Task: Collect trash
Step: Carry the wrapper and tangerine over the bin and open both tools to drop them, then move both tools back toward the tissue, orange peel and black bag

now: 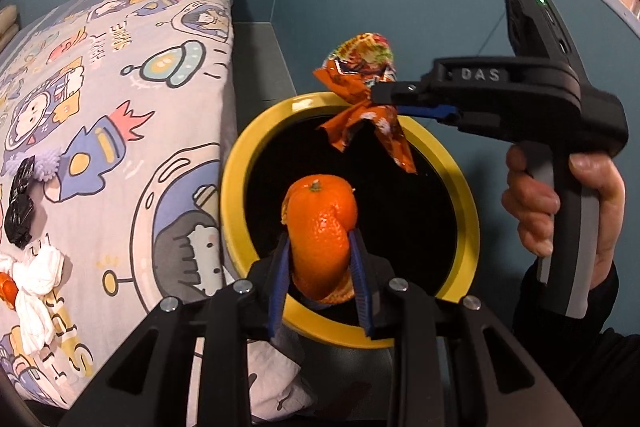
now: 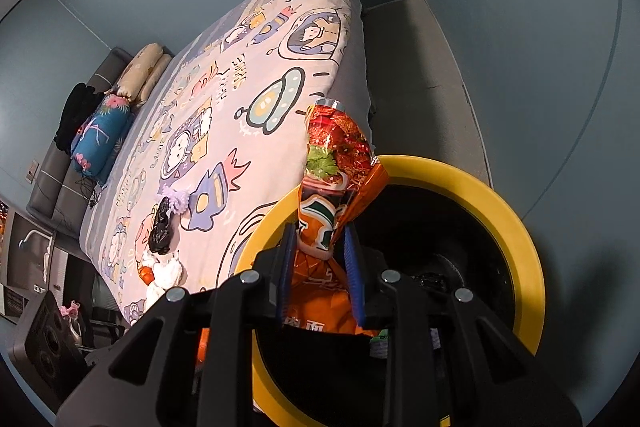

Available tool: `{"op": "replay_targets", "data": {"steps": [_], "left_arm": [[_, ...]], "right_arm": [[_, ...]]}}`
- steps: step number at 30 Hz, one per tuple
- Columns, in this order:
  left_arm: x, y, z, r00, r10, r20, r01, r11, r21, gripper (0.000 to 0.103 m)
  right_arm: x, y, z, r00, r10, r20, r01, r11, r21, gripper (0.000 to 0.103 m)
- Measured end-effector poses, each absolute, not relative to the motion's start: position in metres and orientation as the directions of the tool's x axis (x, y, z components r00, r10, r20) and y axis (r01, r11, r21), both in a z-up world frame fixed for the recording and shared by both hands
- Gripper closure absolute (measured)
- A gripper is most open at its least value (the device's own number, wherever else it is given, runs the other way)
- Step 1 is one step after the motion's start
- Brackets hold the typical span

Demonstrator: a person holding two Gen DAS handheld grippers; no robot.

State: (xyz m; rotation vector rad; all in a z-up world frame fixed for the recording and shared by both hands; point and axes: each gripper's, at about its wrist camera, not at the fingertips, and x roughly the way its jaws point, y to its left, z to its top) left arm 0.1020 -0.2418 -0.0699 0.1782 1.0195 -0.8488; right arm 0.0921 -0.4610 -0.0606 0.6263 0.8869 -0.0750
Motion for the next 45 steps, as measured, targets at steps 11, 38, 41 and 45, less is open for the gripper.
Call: {"op": "replay_targets", "data": {"steps": [11,38,41,45], "left_arm": [[0.094,-0.24,-0.063,0.27,-0.556,-0.786,0.707,0.669,-0.231,0.051],[0.145,-0.123,-0.07,0.441,-0.431,-0.787,0.452,0.864,-0.221,0.023],[0.152,-0.103,-0.074,0.453,-0.412,-0.79,0.412,0.883,-0.224,0.023],[0.162,-0.075,-0.078,0.484,-0.365,-0.795,0.354,0.913,-0.203,0.023]], "right_arm": [[0.092,-0.469,-0.062,0.652,0.208,-0.729,0.326,0.791,0.517,0.067],[0.114,-0.403,-0.036,0.653,0.327,-0.684,0.131,0.84,0.526,0.05],[0.121,-0.387,-0.035,0.637,0.351,-0.686,0.096,0.847,0.522,0.05],[0.134,-0.364,-0.033,0.611,0.382,-0.693,0.05,0.855,0.516,0.05]]}}
